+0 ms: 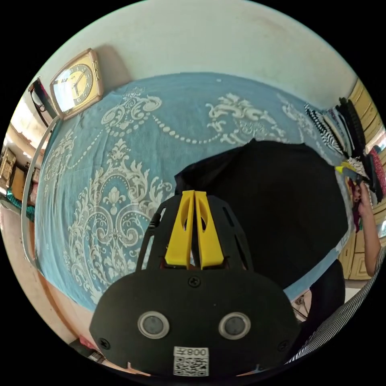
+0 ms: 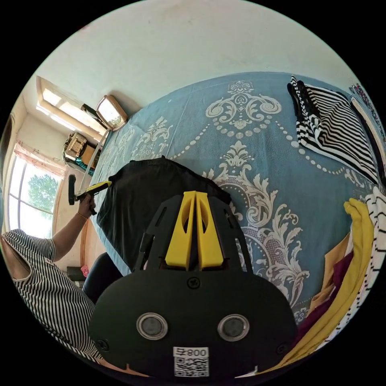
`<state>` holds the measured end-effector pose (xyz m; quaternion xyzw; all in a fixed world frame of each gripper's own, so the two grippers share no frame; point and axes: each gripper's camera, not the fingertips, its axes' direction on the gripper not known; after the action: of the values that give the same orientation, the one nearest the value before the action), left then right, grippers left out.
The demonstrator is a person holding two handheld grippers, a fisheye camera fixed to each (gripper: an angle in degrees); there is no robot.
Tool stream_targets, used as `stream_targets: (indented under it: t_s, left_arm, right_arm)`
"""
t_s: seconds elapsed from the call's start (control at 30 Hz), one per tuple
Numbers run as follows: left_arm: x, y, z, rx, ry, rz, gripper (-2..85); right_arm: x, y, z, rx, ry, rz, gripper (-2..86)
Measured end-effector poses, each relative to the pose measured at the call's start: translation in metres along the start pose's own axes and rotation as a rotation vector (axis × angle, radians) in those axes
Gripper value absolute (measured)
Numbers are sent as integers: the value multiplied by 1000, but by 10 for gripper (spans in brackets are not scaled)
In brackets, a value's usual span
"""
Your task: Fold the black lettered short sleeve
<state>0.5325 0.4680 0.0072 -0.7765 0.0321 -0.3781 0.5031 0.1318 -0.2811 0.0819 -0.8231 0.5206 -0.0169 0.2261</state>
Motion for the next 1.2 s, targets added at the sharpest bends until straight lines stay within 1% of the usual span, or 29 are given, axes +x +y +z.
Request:
stream_targets:
  t_s: [0.03,0.1,0.17,0.27,0.3,0.37,0.43,0.47,0.53,0.57,0.63,0.7,0.73,0.8,0.83,0.87,0.93,1.0,1.1,1.17,1.2]
  left_arm:
    - [-1,2,0,-6,-8,-4,2]
    - [-6,8,-13,31,39,-53,2]
    - [-9,23,-38,118,170,-83,2]
    - [-4,44,-52,130,293,-97,2]
    - [-1,48,-52,117,296,-96,2]
    - [10,57,-39,3,269,-94,2]
    - [16,60,-26,-93,233,-76,2]
    - [15,60,-32,-66,254,-101,2]
    - [16,57,-49,-61,285,-106,2]
    - [21,58,-66,-17,291,-83,2]
    - [31,61,-83,-7,310,-50,2]
    - [43,67,-90,-31,297,-17,2]
    - [50,70,-89,-69,262,-13,3]
    - [59,72,-77,-161,251,-2,4]
    - [64,71,-66,-247,265,-5,6]
    - [64,69,-73,-216,283,-36,8]
    - [71,65,-91,-182,306,-36,13]
    - [86,63,-111,-143,302,-4,20]
    - [127,58,-133,-119,350,96,40]
    - [180,49,-143,-126,405,244,58]
    - [195,46,-144,-129,408,286,61]
  right_arm:
    - [-2,9,-2,17,16,1,1]
    - [-5,26,-7,23,29,-2,1]
    - [-9,59,-13,22,-1,2,1]
    - [-13,110,-8,-10,-100,36,1]
    - [-14,120,-4,-19,-118,48,1]
    - [-14,154,20,-90,-155,74,1]
    - [-8,171,47,-185,-89,105,2]
    - [-4,179,59,-209,-83,109,3]
    - [3,186,56,-169,-151,169,4]
    - [2,191,48,-115,-169,171,6]
    - [0,201,39,-89,-135,164,10]
    - [0,215,38,-91,-98,176,17]
    - [3,227,40,-87,-93,206,28]
    - [8,244,47,-79,-114,250,47]
    - [12,253,55,-88,-123,278,61]
    - [15,261,67,-127,-142,303,76]
    - [17,271,79,-147,-165,325,82]
    - [18,279,82,-115,-186,344,84]
    - [28,289,95,-86,-221,398,78]
    - [35,298,109,-69,-283,430,70]
    - [37,301,111,-60,-300,438,69]
